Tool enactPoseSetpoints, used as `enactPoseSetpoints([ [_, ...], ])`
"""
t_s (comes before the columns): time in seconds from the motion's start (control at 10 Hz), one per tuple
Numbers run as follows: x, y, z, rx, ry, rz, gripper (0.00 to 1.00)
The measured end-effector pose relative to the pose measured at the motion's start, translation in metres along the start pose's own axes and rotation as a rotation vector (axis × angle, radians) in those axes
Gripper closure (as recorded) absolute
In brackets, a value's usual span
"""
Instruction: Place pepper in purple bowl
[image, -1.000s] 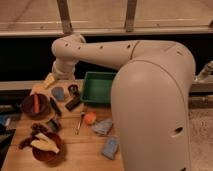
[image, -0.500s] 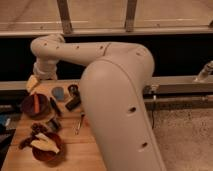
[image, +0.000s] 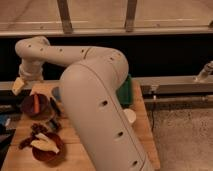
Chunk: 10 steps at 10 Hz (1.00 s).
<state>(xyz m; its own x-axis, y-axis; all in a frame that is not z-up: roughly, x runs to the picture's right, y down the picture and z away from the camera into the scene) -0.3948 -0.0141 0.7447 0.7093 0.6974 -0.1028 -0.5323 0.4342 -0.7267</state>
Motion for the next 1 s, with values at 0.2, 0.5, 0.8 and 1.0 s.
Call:
enactPoseSetpoints([
  [0.2, 0.000, 0.004, 0.002, -0.012, 0.000, -0.009, 0.20],
  [0.5, 0.011, 0.018, 0.035, -0.154, 0.022, -0.023, 0.20],
  [0.8, 0.019, 0.039, 0.066, -0.276, 0.048, -0.035, 0.20],
  [1.0, 0.017, 0.053, 0.072, -0.303, 0.055, -0.048, 0.20],
])
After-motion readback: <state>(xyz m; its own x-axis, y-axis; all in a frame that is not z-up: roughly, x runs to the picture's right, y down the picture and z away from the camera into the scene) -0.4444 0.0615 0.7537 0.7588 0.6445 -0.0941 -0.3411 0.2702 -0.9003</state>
